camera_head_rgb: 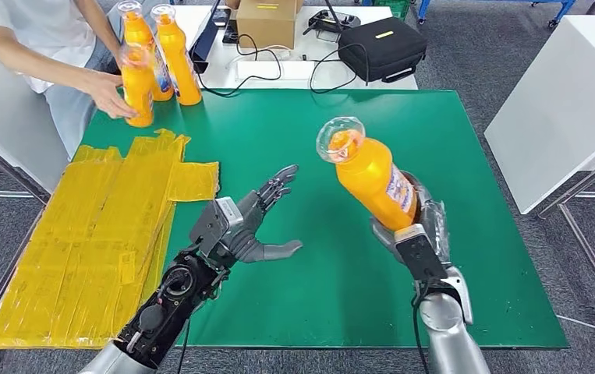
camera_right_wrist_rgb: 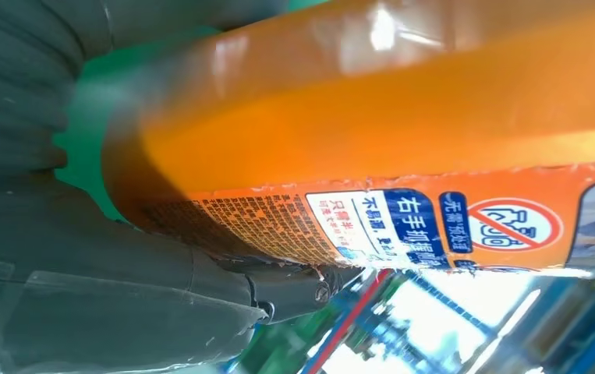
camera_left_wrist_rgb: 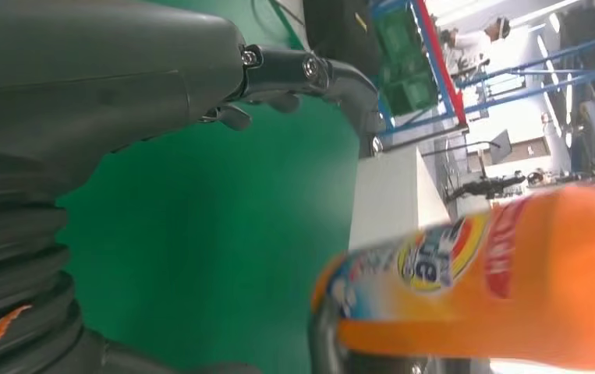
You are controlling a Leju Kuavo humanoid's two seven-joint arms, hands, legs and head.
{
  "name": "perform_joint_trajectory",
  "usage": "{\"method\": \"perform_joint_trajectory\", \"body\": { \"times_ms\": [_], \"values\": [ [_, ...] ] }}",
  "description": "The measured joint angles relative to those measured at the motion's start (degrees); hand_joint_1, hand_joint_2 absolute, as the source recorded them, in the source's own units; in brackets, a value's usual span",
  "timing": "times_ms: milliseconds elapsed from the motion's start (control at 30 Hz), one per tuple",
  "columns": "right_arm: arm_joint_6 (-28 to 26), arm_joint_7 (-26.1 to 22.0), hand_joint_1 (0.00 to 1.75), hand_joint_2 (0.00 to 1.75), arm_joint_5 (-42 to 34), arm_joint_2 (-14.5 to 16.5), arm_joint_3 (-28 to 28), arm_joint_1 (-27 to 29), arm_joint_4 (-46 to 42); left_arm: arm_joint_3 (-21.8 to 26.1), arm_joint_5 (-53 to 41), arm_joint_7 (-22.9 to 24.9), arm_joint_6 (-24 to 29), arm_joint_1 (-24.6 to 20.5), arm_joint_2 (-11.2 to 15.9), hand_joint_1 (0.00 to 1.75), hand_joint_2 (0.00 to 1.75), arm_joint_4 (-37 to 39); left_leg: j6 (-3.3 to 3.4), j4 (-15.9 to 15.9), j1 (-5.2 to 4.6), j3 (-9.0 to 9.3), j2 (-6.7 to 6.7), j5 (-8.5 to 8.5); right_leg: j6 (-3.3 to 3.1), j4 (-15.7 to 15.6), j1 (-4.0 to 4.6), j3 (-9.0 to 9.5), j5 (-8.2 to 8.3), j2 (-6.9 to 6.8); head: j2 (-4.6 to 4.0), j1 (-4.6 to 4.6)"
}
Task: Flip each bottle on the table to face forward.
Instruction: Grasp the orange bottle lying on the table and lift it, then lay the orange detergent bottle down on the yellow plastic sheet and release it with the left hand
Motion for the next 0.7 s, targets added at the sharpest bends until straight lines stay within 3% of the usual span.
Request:
{"method": "perform_joint_trajectory", "body": {
  "times_ms": [367,700],
  "values": [
    [2.02,-1.23,1.75,1.75,-5.93,1.5,10.03,-5.4,2.59,-2.9,4.51,1.11,1.69,-1.92,0.61,0.0,1.75,0.6,0.0,0.0,0.0,-0.05,0.0,0.0,0.0,0.0,0.0,-0.04,0.0,0.0,0.0,0.01],
    [3.32,-1.1,1.75,1.75,-6.53,3.75,20.19,-5.96,8.68,-3.21,5.71,1.0,2.66,-1.93,0.61,0.0,1.75,-0.2,-0.01,0.0,0.04,-0.12,-0.05,0.0,-0.02,0.01,0.01,-0.09,-0.02,-0.06,0.0,0.01]
  ]
}}
